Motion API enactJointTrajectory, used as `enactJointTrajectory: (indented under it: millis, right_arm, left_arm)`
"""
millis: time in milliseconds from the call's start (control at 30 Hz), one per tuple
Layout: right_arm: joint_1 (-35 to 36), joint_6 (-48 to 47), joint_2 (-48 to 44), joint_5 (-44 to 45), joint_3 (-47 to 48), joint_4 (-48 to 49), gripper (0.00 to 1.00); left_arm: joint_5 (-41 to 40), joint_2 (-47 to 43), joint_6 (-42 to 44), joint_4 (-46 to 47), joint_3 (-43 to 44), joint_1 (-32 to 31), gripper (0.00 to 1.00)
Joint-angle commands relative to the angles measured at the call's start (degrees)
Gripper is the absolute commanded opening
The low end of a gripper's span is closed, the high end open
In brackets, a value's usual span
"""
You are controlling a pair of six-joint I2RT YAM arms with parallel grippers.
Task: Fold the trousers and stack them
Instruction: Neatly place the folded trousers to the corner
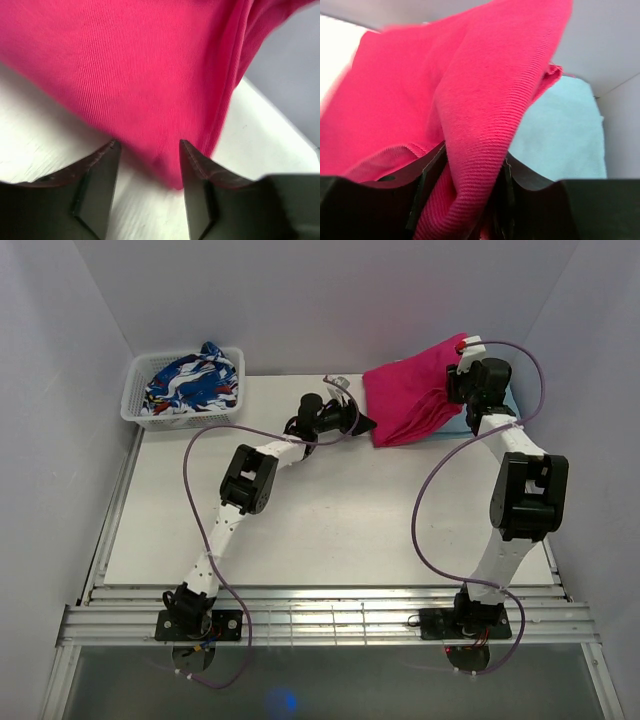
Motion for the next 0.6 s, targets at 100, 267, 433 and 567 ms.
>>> enactJointTrajectory:
  millis: [100, 267, 433, 567]
  right_arm:
    - [-2.8, -3.0, 7.2, -1.1, 11.8, 13.2, 0.08]
    - [-2.7, -3.2, 10.5, -0.7, 17.4, 12.6, 0.08]
    - [-2.0, 3.5, 8.6, -6.4, 21.6, 10.2, 0.08]
    - [0.6, 5.8, 8.3, -6.7, 25.1, 10.1, 0.08]
  left_arm:
    - [0.6, -7.5, -1.7, 5.0, -10.8, 1.1, 0.72]
    - [4.2, -18.8, 0.9, 7.8, -29.2, 2.3, 0.73]
    - [7.2, -26.1, 0.7, 9.2, -40.3, 3.0, 0.78]
    - [9.7, -28.2, -2.1, 9.2, -43.5, 3.1, 0.82]
